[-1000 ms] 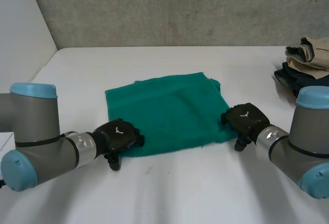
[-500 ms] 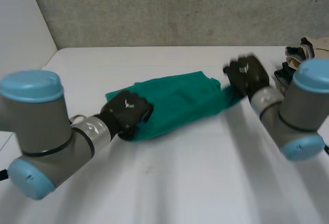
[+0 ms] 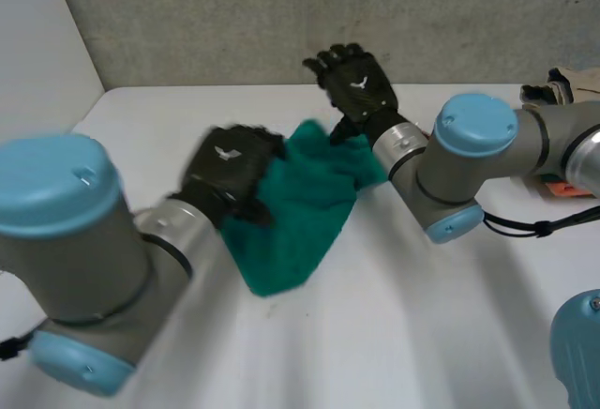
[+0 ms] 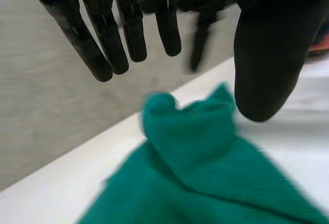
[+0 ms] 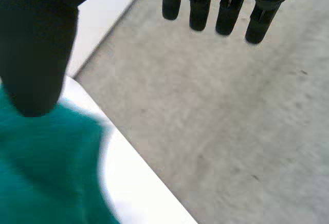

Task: Fold the laundry.

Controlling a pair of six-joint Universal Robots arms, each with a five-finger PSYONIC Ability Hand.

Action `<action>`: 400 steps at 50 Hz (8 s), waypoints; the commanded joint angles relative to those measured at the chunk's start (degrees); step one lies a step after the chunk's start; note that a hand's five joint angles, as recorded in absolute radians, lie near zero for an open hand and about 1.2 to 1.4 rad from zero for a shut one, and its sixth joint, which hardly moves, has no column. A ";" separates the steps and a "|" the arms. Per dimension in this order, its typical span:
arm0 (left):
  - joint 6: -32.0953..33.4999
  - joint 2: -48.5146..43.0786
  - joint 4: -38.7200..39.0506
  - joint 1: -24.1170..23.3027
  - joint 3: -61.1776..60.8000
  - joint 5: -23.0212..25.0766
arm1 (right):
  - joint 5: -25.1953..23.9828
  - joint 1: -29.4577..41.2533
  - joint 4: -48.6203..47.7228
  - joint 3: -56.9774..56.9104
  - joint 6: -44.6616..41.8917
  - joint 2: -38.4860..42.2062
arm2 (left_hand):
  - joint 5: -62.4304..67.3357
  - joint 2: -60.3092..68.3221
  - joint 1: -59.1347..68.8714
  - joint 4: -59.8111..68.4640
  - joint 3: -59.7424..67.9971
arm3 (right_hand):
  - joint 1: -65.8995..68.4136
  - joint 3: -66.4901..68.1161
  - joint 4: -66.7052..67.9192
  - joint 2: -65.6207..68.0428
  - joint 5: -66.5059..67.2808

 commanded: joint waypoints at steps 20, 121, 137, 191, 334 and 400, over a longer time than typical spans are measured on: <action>21.44 -28.49 -17.43 21.07 27.92 26.27 | 6.39 -3.22 33.61 23.72 14.29 -18.72 | -3.75 -4.32 -3.53 -3.97 -4.31 | -2.67 -3.39 -3.77 -2.82 -3.15; 5.36 -2.93 -11.90 15.18 2.81 19.24 | 7.01 -3.13 33.17 21.26 14.31 -14.66 | 42.41 41.84 42.64 42.19 41.86 | -0.65 -1.37 -1.74 -0.80 -1.13; 13.18 8.67 -22.29 14.92 -16.96 14.76 | 3.75 -0.32 18.59 35.25 3.57 -17.93 | 0.28 -0.29 0.50 0.06 -0.27 | 7.92 7.19 6.82 7.77 7.43; 13.71 2.10 -3.22 5.17 -19.97 17.66 | 5.34 -3.39 18.58 25.57 -0.73 -22.40 | -2.08 -2.65 -1.85 -2.30 -2.63 | 66.16 65.43 65.06 66.01 65.67; 2.38 17.38 -16.64 4.29 9.11 8.44 | -1.87 -6.65 18.39 27.95 6.91 -10.72 | 50.38 49.81 50.61 50.17 49.83 | -3.84 -4.57 -4.94 -3.99 -4.33; -4.55 -10.75 14.02 27.22 41.83 11.16 | 7.80 -13.76 -8.57 -4.67 -6.36 -19.67 | 50.38 49.81 50.61 50.17 49.83 | 66.16 65.43 65.06 66.01 65.67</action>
